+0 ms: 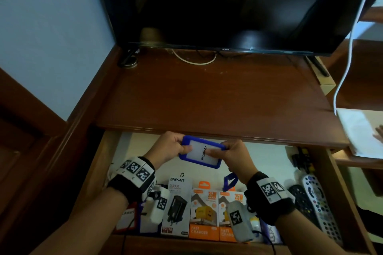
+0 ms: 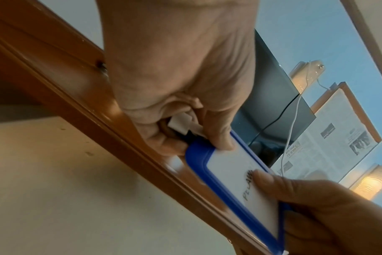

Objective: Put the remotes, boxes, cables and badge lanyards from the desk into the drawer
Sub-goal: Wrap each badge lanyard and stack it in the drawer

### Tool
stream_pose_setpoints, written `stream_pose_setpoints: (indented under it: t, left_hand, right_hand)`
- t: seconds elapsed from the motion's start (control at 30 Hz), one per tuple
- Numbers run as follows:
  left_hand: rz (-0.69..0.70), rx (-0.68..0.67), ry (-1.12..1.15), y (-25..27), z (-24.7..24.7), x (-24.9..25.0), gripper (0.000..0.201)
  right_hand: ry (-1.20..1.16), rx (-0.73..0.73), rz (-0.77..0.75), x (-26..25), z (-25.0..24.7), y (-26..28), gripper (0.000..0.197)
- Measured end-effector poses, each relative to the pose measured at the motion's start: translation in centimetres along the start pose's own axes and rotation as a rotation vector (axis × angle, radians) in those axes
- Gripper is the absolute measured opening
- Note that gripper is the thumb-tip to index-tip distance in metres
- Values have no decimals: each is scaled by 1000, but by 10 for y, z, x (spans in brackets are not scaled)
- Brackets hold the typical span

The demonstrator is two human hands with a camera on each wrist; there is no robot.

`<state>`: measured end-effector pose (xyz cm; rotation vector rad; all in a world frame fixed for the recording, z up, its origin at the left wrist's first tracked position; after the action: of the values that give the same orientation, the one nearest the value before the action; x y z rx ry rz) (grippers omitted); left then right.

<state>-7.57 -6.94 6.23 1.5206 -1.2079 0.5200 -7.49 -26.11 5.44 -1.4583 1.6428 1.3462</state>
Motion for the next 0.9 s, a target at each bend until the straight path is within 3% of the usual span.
stream_pose_setpoints:
  t: [0.23,0.33,0.43,0.53,0.63,0.73,0.8,0.9]
  left_hand:
    - [-125,-231,-268,4,-6,-6,5]
    - [-77,-120,-208,0,-29,2,10]
    - [-44,28,17,-6,-53,7,10]
    - [-25,175,340,-13,-63,4,12]
    - [28,376,402,-13,-64,11,10]
    - [109,546,293,-13,-59,18,11]
    - [160,627,93,-15,-55,17,12]
    - [204,525,-330,-17,-31,13,13]
  right_hand:
    - [160,-195,-42,7,10,6,27]
    - [-81,-213,60,18,17,12,39]
    - [-371,-277,138,16,25,14,38]
    - [-358,-292,124,11,30,9,37]
    - [-291,-260,115,11,33,5,38]
    - [-123,-236,56,4,35,8,39]
    - [-2,-274,-21,-10,36,16,38]
    - [16,-368,-69,-31,31,28,30]
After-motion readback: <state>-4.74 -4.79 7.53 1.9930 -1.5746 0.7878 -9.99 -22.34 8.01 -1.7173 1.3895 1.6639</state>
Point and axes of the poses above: each hand's wrist, its own y-axis away from the middle knuckle, its own z-axis out of the palm, x = y × z, the point moved 5 cm from there along -y, towards the middle knuckle, and after that the axes turned 2 degrees about x, right-handed, at the moved point
